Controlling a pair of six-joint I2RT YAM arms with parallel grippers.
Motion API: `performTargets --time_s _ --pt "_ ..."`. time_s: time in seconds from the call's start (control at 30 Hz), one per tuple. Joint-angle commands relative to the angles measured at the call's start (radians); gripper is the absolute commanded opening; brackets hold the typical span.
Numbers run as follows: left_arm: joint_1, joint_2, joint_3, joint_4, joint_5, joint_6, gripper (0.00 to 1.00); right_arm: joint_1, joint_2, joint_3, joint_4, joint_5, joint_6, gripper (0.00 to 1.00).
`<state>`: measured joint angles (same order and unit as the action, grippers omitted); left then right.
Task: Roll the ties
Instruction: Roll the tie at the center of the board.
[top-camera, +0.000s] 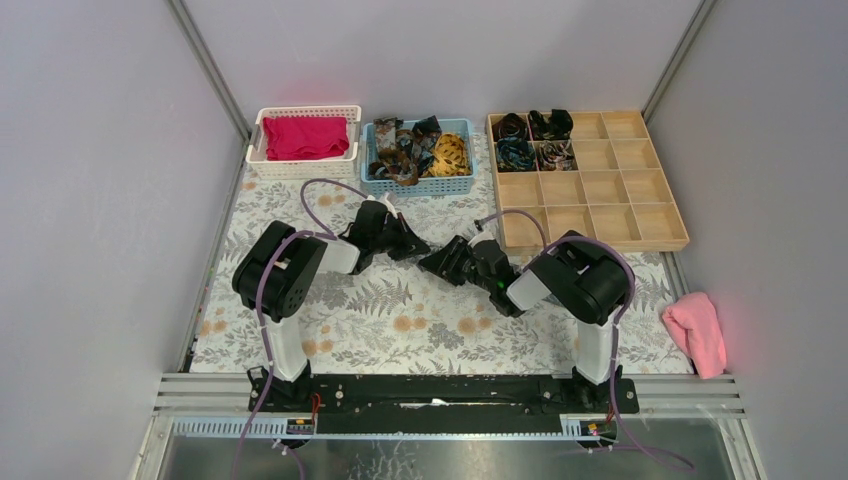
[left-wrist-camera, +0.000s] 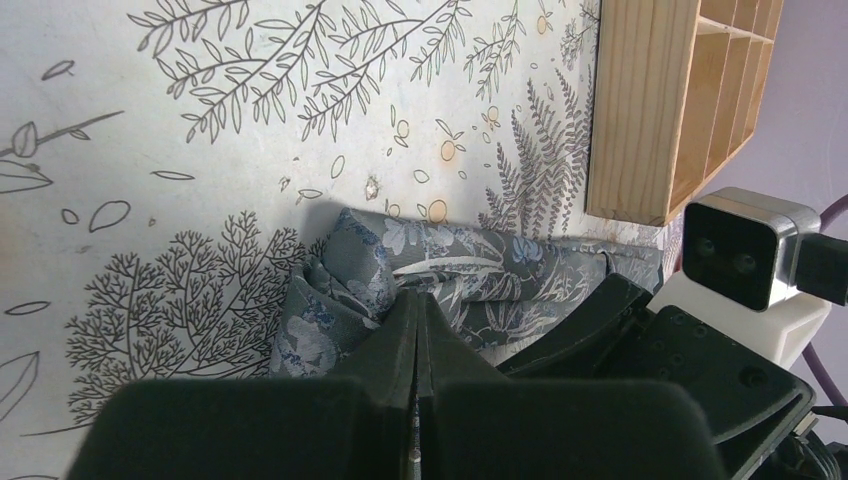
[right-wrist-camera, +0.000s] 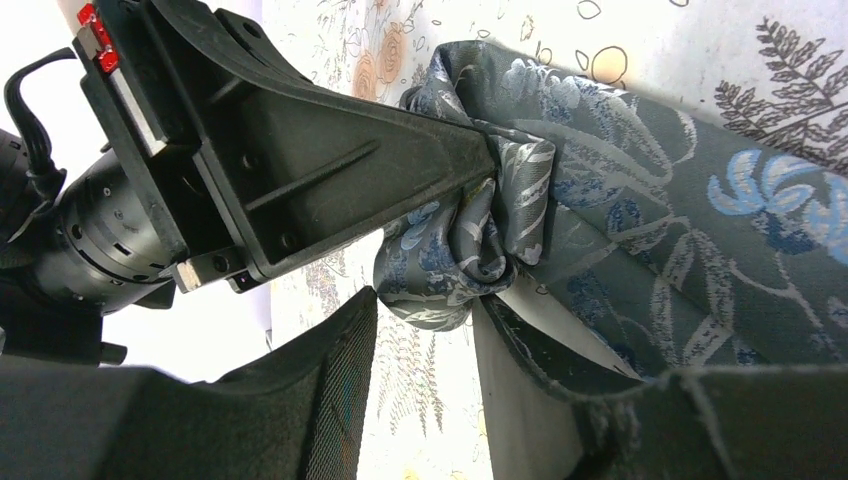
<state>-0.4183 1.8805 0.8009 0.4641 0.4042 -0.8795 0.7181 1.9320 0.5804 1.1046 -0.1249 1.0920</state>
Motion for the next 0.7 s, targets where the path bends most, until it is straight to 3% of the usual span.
performTargets --time_s 0.0,0.33,0.67 --pt "0.001 0.011 -0.014 0.027 -0.007 0.028 0.00 0.000 0.022 0.044 0.023 0.007 0.014 0.46" --pt "0.004 -0.028 -0.016 0.012 0.005 0.027 0.00 -0.017 0.021 0.094 -0.059 -0.011 -0.020 0.22" --pt "0.041 -0.150 0.042 -0.111 -0.012 0.068 0.00 -0.030 -0.045 0.207 -0.266 -0.068 -0.137 0.16"
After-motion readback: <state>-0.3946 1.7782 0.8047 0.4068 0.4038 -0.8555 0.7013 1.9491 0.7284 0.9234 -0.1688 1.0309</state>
